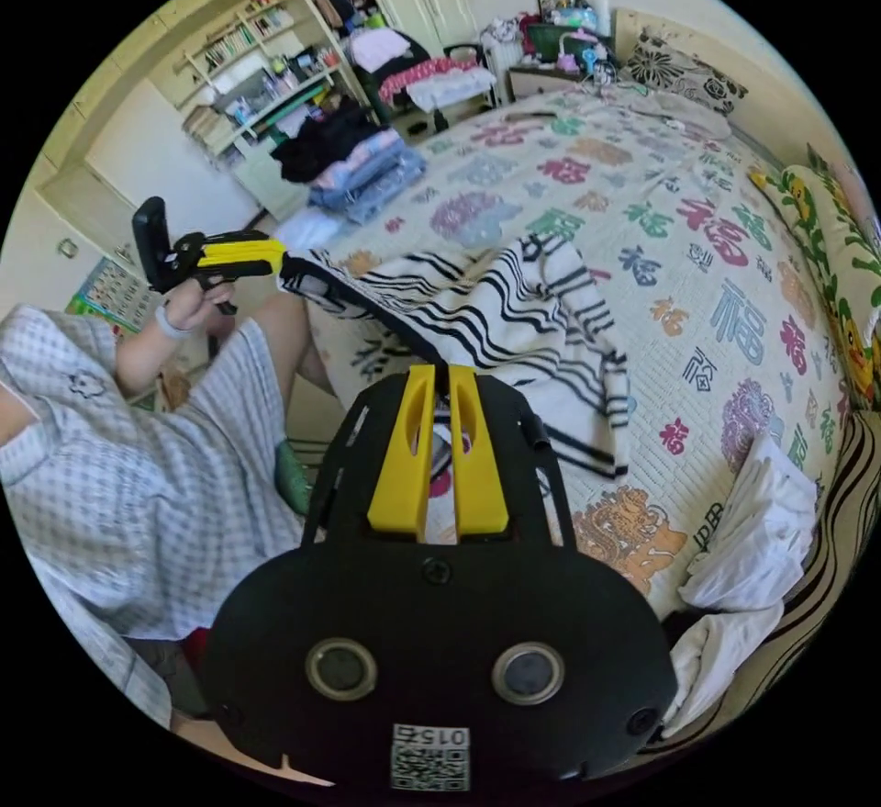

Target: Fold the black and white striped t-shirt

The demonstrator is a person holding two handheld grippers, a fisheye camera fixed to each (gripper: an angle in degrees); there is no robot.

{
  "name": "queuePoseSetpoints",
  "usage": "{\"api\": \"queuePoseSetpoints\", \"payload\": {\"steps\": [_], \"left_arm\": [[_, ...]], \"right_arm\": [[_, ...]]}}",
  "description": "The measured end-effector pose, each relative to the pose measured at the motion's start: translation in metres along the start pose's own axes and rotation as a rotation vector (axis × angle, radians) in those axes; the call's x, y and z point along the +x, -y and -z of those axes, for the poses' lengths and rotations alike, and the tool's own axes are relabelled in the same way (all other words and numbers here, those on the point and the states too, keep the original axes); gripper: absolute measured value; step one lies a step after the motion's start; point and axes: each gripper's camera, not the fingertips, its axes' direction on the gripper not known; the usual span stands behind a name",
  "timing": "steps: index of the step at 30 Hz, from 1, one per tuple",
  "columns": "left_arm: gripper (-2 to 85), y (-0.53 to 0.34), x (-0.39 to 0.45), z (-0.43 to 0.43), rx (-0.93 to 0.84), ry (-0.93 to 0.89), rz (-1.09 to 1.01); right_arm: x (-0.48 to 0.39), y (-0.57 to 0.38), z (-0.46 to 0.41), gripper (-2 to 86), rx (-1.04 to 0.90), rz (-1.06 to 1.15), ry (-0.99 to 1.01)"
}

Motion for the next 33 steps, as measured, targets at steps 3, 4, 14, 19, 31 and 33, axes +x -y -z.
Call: {"api": "queuePoseSetpoints", "payload": {"steps": [3, 4, 14, 19, 31, 33], "left_arm": [[0.4, 0.014, -0.002, 0.043, 0.126, 0.042, -0.052], [0.4, 0.017, -0.001, 0.058, 0.174, 0.050, -0.069], [0.3, -0.010, 0.014, 0.110, 0.325, -0.063, -0.138], [0.3, -0.034, 0.010, 0.120, 0.339, -0.144, -0.109], [0.4, -0.067, 0.002, 0.182, 0.456, -0.189, -0.144], [0.3, -0.066, -0.002, 0.194, 0.491, -0.215, -0.146]], "right_arm": [[-0.013, -0.004, 0.033, 1.3, 0.089, -0.006, 0.055], [-0.016, -0.009, 0.046, 1.2, 0.150, -0.020, 0.113], [-0.031, -0.067, 0.088, 0.6, 0.277, -0.119, 0.296], [-0.039, -0.092, 0.089, 0.4, 0.322, -0.115, 0.478], [-0.096, -0.120, 0.176, 0.2, 0.419, -0.021, 0.409], [-0.098, -0.125, 0.189, 0.2, 0.453, -0.026, 0.472]]}}
